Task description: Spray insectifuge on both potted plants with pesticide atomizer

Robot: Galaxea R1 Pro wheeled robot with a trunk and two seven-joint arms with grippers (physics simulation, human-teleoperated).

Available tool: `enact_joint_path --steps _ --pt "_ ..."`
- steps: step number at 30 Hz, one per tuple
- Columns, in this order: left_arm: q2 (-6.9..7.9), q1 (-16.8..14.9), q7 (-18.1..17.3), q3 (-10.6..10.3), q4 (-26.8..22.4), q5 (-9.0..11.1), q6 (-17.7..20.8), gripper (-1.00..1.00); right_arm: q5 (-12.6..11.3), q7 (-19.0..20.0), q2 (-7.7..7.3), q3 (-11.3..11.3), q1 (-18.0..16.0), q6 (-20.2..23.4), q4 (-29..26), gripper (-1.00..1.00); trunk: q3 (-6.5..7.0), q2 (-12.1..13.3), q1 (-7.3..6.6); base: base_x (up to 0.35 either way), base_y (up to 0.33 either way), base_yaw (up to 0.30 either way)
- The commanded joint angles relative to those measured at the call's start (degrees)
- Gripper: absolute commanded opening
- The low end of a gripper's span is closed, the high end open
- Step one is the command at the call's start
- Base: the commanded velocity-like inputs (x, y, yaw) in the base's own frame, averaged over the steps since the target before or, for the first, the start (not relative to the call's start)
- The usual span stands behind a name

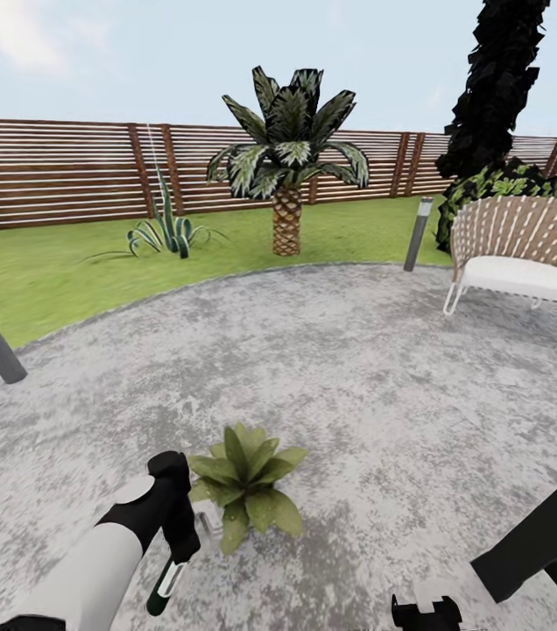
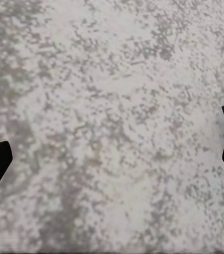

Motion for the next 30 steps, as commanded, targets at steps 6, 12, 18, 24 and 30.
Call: enact_joint_path --steps 6,12,18,24,30 --pt "0.24 1.11 -0.23 -0.11 0.81 -0.57 1.19 -1.0 0.55 -0.49 0.01 0.24 -0.04 0.02 0.07 1.0 0.02 -0.02 -0.01 0.0 0.0 -0.056" --pt "-0.48 2.0 -0.3 -0.1 0.14 -0.25 1.48 -1.0 0.55 -0.41 0.01 0.28 -0.04 0.02 0.15 1.0 0.02 -0.02 -0.01 0.0 0.0 -0.001" --pt "-0.99 -3.0 -3.04 -0.13 -0.14 -0.23 1.87 -1.0 0.55 -0.4 0.01 0.28 -0.04 0.02 0.16 1.0 0.02 -0.02 -0.01 0.0 0.0 0.0" --pt "-0.79 -7.74 -11.52 -0.57 -0.16 -1.13 1.76 -1.0 0.55 -0.4 0.01 0.27 -0.04 0.02 0.16 1.0 0.02 -0.02 -0.01 0.0 0.0 0.0" --pt "-0.93 -7.07 -11.52 -1.55 0.34 -2.05 1.66 -1.0 0.55 -0.4 0.01 0.27 -0.04 0.02 0.16 1.0 0.02 -0.02 -0.01 0.0 0.0 0.0"
